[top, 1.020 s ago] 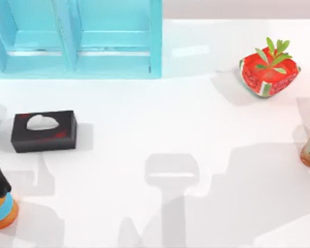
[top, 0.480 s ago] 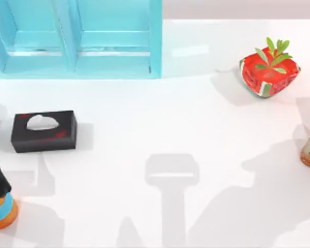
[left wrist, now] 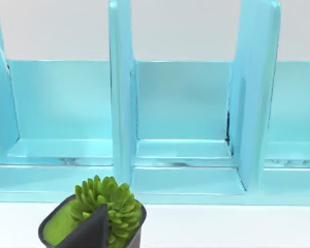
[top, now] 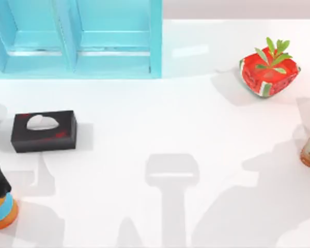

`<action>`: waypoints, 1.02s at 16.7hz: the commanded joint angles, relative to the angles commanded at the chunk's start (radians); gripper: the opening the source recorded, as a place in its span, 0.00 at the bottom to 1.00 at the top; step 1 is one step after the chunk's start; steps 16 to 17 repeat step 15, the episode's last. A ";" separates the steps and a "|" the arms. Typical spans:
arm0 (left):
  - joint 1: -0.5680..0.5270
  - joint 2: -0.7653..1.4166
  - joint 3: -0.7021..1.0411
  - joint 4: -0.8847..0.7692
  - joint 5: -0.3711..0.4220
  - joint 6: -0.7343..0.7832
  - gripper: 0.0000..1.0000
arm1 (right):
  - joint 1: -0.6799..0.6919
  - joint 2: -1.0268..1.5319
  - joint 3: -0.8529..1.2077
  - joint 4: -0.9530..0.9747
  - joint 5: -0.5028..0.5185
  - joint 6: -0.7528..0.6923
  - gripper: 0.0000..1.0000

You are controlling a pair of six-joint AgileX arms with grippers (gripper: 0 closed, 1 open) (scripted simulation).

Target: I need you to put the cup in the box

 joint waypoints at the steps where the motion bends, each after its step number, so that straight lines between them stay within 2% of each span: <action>1: 0.000 0.000 0.000 0.000 0.000 0.000 1.00 | 0.000 0.000 0.000 0.000 0.000 0.000 0.38; 9: 0.000 0.000 0.000 0.000 0.000 0.000 1.00 | 0.000 0.000 0.000 0.000 0.000 0.000 0.98; 17: 0.000 0.000 0.000 0.000 0.000 0.000 1.00 | 0.000 0.000 0.000 0.000 0.000 0.000 1.00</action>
